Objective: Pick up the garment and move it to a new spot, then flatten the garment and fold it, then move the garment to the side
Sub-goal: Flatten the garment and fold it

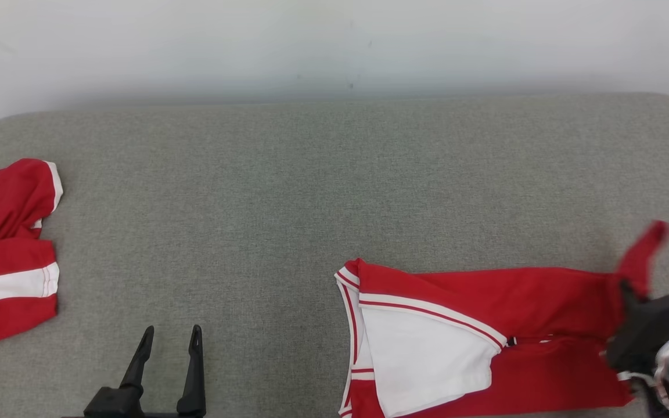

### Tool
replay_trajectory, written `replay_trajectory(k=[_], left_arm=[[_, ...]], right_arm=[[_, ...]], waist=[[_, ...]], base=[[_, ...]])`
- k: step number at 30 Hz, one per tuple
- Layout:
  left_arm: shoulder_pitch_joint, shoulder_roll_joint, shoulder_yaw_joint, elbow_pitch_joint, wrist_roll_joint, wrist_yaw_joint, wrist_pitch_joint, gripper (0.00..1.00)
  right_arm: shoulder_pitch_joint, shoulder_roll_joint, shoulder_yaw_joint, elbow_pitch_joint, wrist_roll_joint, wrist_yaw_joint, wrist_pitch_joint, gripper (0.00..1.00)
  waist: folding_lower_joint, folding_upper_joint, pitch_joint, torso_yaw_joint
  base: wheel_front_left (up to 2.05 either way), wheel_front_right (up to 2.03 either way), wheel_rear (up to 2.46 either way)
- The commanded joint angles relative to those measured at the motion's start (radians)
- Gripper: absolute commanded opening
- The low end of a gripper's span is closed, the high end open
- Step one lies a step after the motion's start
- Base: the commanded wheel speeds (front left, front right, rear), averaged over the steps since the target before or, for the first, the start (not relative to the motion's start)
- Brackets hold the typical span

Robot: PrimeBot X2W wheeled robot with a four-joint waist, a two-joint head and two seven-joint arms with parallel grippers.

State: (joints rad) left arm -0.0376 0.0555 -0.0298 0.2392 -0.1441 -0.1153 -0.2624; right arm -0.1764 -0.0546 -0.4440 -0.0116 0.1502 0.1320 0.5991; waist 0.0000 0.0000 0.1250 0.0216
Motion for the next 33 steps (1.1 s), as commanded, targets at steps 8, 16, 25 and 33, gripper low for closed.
replay_trajectory(k=[8, 16, 25, 33], left_arm=[[0.001, -0.002, 0.001, 0.005, -0.010, 0.003, -0.003, 1.00], [-0.016, -0.004, -0.009, 0.011, -0.016, 0.004, -0.003, 1.00], [-0.014, -0.004, -0.011, 0.015, -0.018, 0.003, -0.003, 1.00], [-0.011, -0.005, -0.013, 0.011, -0.023, 0.005, -0.003, 1.00]], right_arm=[[0.094, 0.005, 0.294, -0.055, 0.160, -0.003, 0.017, 0.00], [0.056, 0.006, 0.486, 0.019, 0.175, -0.003, -0.019, 0.00], [0.008, 0.006, 0.619, 0.107, 0.183, -0.003, -0.031, 0.00], [-0.024, 0.006, 0.669, 0.180, 0.206, -0.003, -0.060, 0.07]], waist=[[0.0000, 0.0000, -0.003, 0.017], [0.0000, 0.0000, 0.001, 0.032], [0.0000, 0.0000, 0.000, 0.051], [0.0000, 0.0000, 0.003, 0.058]], base=[[0.00, 0.00, 0.00], [0.00, 0.00, 0.00], [0.00, 0.00, 0.00], [0.00, 0.00, 0.00]])
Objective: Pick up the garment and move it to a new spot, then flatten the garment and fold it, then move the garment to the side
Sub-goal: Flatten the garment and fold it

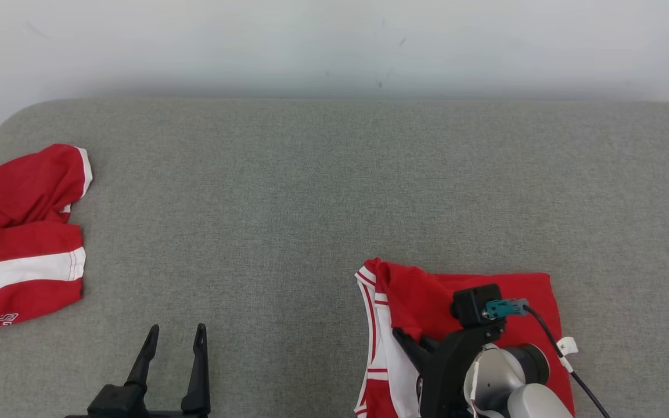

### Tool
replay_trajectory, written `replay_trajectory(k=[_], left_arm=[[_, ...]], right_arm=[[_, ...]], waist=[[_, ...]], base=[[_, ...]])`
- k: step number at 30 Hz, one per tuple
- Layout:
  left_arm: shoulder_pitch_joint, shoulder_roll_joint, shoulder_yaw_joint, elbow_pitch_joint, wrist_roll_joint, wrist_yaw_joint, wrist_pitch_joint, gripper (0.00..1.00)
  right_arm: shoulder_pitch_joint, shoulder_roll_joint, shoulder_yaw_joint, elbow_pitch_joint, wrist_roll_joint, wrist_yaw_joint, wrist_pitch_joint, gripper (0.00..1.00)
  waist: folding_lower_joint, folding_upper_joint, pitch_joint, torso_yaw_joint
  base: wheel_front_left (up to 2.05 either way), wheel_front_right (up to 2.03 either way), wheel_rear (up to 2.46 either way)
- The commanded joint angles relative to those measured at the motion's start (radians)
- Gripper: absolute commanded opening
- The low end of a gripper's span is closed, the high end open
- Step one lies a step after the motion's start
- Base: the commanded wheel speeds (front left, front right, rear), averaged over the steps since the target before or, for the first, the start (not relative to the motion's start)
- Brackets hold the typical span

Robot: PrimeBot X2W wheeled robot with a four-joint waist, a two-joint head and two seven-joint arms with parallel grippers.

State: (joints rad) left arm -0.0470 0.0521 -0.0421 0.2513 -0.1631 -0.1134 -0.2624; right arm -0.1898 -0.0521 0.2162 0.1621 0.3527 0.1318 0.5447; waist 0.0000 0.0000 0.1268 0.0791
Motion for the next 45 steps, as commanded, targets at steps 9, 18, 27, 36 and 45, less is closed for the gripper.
replay_trajectory(k=[9, 18, 27, 36, 45], left_arm=[[-0.003, -0.002, -0.003, -0.002, -0.006, 0.006, -0.003, 1.00], [0.015, -0.002, -0.005, 0.004, -0.006, 0.007, -0.003, 1.00], [0.031, -0.002, -0.005, 0.006, -0.008, 0.006, -0.003, 1.00], [0.034, -0.002, -0.015, 0.007, -0.012, 0.005, -0.003, 1.00], [0.047, -0.002, 0.011, -0.046, 0.004, 0.025, -0.003, 1.00]], right_arm=[[-0.053, 0.004, 0.032, 0.069, 0.043, -0.003, -0.050, 1.00], [-0.051, 0.002, -0.013, -0.034, 0.210, -0.003, -0.117, 1.00], [0.042, 0.004, -0.312, -0.213, 0.028, -0.003, -0.156, 1.00], [0.166, 0.003, -0.473, -0.192, -0.197, -0.003, -0.358, 1.00], [0.194, 0.003, -0.453, -0.006, -0.224, -0.003, -0.741, 1.00]], waist=[[0.0000, 0.0000, 0.004, 0.004], [0.0000, 0.0000, -0.018, 0.001], [0.0000, 0.0000, -0.035, -0.021], [0.0000, 0.0000, -0.050, -0.036], [0.0000, 0.0000, -0.069, -0.060]], base=[[0.00, 0.00, 0.00], [0.00, 0.00, 0.00], [0.00, 0.00, 0.00], [0.00, 0.00, 0.00], [0.00, 0.00, 0.00]])
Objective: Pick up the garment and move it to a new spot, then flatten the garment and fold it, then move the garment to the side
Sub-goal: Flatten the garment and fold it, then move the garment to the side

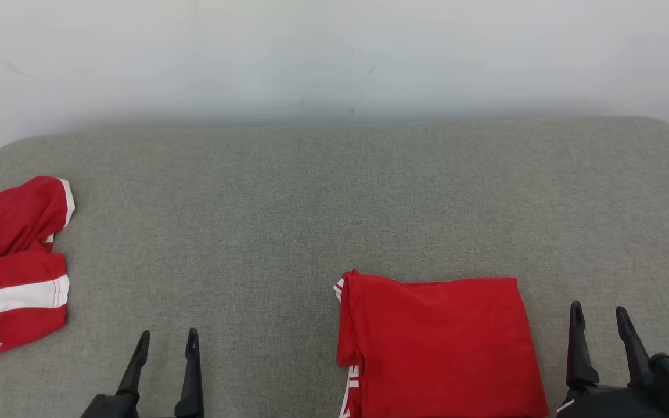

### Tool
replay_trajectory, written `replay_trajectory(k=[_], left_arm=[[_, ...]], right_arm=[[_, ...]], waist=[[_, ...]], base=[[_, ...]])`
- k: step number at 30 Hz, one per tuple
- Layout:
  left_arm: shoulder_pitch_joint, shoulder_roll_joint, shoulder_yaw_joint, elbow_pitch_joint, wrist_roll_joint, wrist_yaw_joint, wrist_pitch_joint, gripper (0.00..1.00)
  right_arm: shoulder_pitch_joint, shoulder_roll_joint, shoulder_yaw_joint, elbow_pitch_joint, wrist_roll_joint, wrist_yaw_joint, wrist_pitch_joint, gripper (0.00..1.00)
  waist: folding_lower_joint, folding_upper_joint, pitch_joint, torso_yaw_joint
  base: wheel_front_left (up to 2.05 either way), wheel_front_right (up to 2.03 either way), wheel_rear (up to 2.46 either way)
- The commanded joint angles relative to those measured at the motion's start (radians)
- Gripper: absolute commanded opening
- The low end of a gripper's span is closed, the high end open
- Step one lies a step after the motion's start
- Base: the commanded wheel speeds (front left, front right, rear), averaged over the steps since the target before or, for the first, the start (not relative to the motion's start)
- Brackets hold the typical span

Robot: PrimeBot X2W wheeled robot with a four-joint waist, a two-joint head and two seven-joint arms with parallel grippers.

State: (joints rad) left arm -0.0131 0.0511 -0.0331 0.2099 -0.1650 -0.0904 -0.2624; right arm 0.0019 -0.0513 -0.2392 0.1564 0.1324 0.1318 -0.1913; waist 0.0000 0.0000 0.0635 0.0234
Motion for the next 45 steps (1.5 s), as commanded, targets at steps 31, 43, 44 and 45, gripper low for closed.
replay_trajectory(k=[31, 43, 44, 45], left_arm=[[0.086, -0.001, 0.060, 0.005, 0.027, 0.033, -0.003, 1.00], [0.083, -0.001, 0.060, 0.007, 0.033, 0.025, -0.003, 1.00], [0.082, -0.001, 0.060, 0.006, 0.033, 0.025, -0.003, 1.00], [0.081, -0.001, 0.059, 0.005, 0.033, 0.025, -0.003, 1.00]], right_arm=[[0.017, 0.002, 0.124, 0.069, -0.035, -0.003, -0.074, 1.00], [-0.001, 0.002, 0.121, 0.084, -0.029, -0.003, -0.073, 1.00], [-0.002, 0.002, 0.121, 0.083, -0.030, -0.003, -0.073, 1.00], [-0.003, 0.002, 0.121, 0.080, -0.031, -0.003, -0.071, 1.00]], waist=[[0.0000, 0.0000, -0.088, -0.044], [0.0000, 0.0000, -0.071, -0.038], [0.0000, 0.0000, -0.069, -0.037], [0.0000, 0.0000, -0.067, -0.037]], base=[[0.00, 0.00, 0.00], [0.00, 0.00, 0.00], [0.00, 0.00, 0.00], [0.00, 0.00, 0.00]])
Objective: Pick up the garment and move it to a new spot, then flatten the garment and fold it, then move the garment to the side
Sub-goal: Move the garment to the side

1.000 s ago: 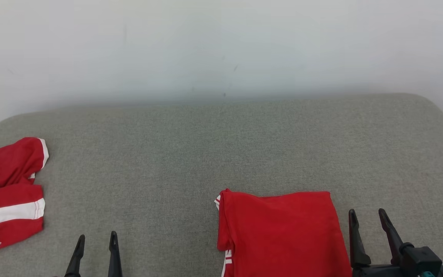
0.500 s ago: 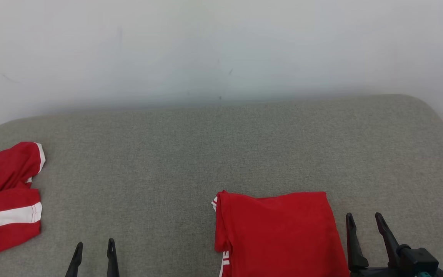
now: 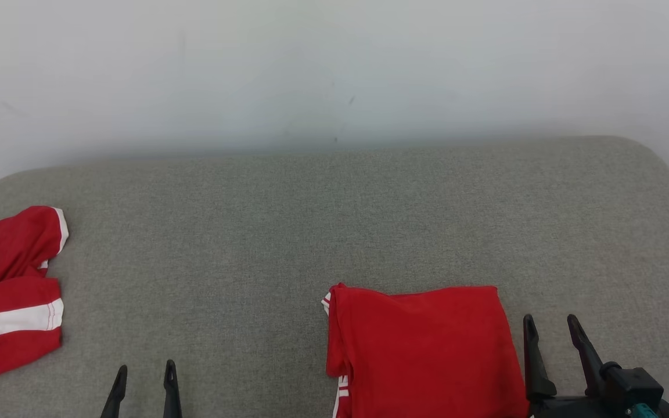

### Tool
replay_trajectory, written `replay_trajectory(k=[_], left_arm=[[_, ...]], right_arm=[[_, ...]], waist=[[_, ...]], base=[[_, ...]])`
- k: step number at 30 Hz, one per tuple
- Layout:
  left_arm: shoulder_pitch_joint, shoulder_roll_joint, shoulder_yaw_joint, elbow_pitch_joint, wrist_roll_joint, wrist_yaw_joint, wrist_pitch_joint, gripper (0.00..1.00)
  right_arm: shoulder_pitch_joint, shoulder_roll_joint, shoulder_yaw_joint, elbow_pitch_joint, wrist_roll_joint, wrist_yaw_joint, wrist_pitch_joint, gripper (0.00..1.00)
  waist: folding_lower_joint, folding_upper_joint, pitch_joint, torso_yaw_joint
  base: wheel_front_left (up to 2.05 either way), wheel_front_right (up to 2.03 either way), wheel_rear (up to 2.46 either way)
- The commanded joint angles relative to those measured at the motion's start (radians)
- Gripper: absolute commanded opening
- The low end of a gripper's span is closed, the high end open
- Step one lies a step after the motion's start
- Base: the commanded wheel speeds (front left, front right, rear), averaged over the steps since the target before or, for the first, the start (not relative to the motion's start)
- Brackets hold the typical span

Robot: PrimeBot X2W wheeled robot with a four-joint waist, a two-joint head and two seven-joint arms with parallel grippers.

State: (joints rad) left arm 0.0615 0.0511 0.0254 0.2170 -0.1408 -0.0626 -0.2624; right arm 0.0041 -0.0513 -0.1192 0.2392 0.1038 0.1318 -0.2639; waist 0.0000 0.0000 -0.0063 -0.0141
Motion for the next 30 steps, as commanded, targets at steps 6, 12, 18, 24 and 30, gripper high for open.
replay_trajectory(k=[6, 12, 18, 24, 30], left_arm=[[0.014, -0.001, -0.009, -0.005, 0.008, -0.003, -0.003, 1.00], [0.019, -0.001, -0.010, -0.005, 0.011, -0.005, -0.003, 1.00], [0.005, -0.001, -0.026, -0.004, 0.009, -0.005, -0.003, 1.00], [-0.013, -0.001, -0.047, -0.002, 0.004, -0.009, -0.003, 1.00], [-0.028, -0.001, -0.048, -0.006, 0.014, -0.013, -0.003, 1.00]], right_arm=[[-0.026, 0.003, -0.011, -0.047, 0.012, -0.003, 0.140, 1.00], [-0.059, 0.001, -0.074, -0.111, 0.045, -0.003, 0.518, 1.00], [-0.088, -0.009, -0.038, -0.257, -0.015, -0.003, 0.957, 1.00], [-0.089, -0.042, -0.049, -0.270, -0.039, -0.003, 1.176, 1.00], [-0.111, -0.042, -0.091, -0.221, -0.046, -0.003, 1.210, 1.00]], waist=[[0.0000, 0.0000, 0.007, 0.011], [0.0000, 0.0000, 0.009, 0.016], [0.0000, 0.0000, 0.021, 0.035], [0.0000, 0.0000, 0.043, 0.073], [0.0000, 0.0000, 0.073, 0.103]], base=[[0.00, 0.00, 0.00], [0.00, 0.00, 0.00], [0.00, 0.00, 0.00], [0.00, 0.00, 0.00], [0.00, 0.00, 0.00]])
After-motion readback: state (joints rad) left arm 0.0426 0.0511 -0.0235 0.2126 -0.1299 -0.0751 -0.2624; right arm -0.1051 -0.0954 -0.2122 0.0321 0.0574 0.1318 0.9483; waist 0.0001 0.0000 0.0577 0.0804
